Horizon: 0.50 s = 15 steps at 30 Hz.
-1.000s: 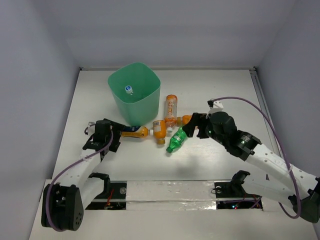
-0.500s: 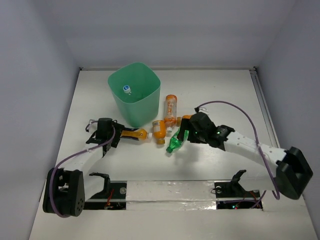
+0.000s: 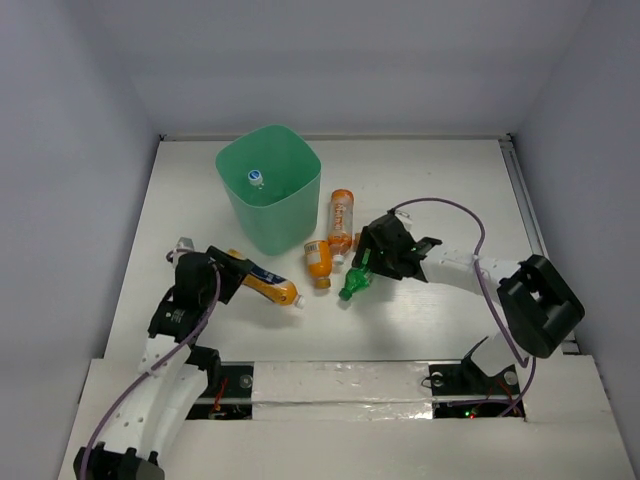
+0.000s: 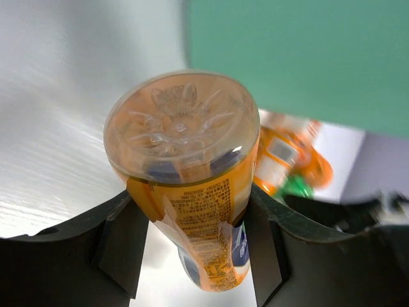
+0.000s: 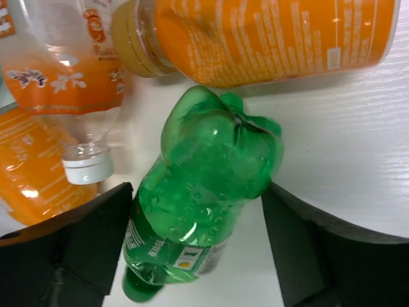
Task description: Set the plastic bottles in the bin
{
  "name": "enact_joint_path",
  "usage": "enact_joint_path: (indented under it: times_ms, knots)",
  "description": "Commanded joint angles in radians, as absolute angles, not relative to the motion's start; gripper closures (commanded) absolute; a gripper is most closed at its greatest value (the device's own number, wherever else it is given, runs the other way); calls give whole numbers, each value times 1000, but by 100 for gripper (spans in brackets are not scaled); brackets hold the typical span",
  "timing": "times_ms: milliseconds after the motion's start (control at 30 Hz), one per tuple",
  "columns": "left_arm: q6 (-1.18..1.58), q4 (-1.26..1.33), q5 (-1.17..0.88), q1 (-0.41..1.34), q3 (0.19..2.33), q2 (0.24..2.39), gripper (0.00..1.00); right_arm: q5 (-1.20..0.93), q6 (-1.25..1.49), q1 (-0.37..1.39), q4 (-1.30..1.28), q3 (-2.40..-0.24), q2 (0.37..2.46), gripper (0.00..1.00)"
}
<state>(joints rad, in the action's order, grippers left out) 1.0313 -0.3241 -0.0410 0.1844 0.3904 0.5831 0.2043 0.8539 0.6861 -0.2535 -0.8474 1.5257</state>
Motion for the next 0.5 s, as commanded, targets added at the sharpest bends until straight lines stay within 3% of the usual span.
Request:
enact_joint_path:
  times_ms: [0,100,267,467]
  knots:
    - [904,-367,-175,193,543,552,52,232,891,676,-221,-828,1537,19]
    - [816,-382,-166,202,728,581,52,218,908,676,-226,-787,1479,22]
    - [720,-318,-112,202,1068,708,51,202,922,676,-259,-660,1312,42]
    - [606,-236,39,202,1384,966,51,209,897,676,-388,-664,1020,47]
